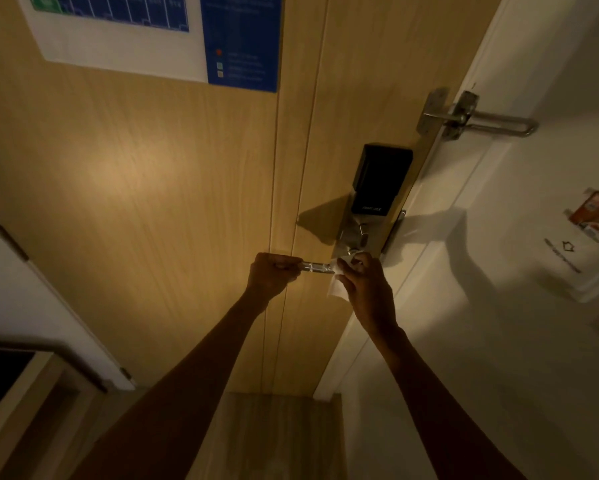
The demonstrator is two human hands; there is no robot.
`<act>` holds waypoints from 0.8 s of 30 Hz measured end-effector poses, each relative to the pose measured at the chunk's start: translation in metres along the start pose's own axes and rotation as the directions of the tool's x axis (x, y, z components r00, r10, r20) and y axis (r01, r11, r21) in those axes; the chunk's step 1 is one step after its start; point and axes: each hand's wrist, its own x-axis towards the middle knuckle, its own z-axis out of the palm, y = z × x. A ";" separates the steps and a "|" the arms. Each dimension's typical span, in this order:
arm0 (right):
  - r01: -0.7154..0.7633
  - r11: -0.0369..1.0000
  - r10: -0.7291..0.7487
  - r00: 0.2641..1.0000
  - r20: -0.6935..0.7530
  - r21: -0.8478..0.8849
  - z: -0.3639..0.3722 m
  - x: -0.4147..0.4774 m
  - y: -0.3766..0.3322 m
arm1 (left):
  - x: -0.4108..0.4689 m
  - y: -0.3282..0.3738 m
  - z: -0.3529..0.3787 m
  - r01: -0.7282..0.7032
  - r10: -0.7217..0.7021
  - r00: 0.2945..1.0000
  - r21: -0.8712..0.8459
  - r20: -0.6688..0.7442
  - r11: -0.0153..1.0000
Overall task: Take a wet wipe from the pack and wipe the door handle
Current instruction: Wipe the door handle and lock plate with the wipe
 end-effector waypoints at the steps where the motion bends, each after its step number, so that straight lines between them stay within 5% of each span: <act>1: 0.028 0.999 -0.028 0.999 0.023 -0.022 -0.001 0.004 -0.001 | 0.001 -0.001 0.000 -0.011 0.011 1.000 0.006 -0.001 1.000; 5: 0.082 0.995 -0.084 0.996 0.033 0.058 -0.009 0.009 0.008 | -0.001 0.001 0.000 -0.018 0.018 1.000 -0.001 -0.004 1.000; 9: -0.067 0.980 0.064 0.998 0.022 0.188 -0.007 0.001 0.016 | -0.005 0.003 0.001 -0.020 0.020 1.000 -0.011 -0.016 1.000; 24: 0.072 0.995 -0.073 0.997 0.023 0.063 -0.009 -0.002 0.017 | -0.011 0.008 0.002 -0.036 0.037 0.999 0.028 -0.024 0.999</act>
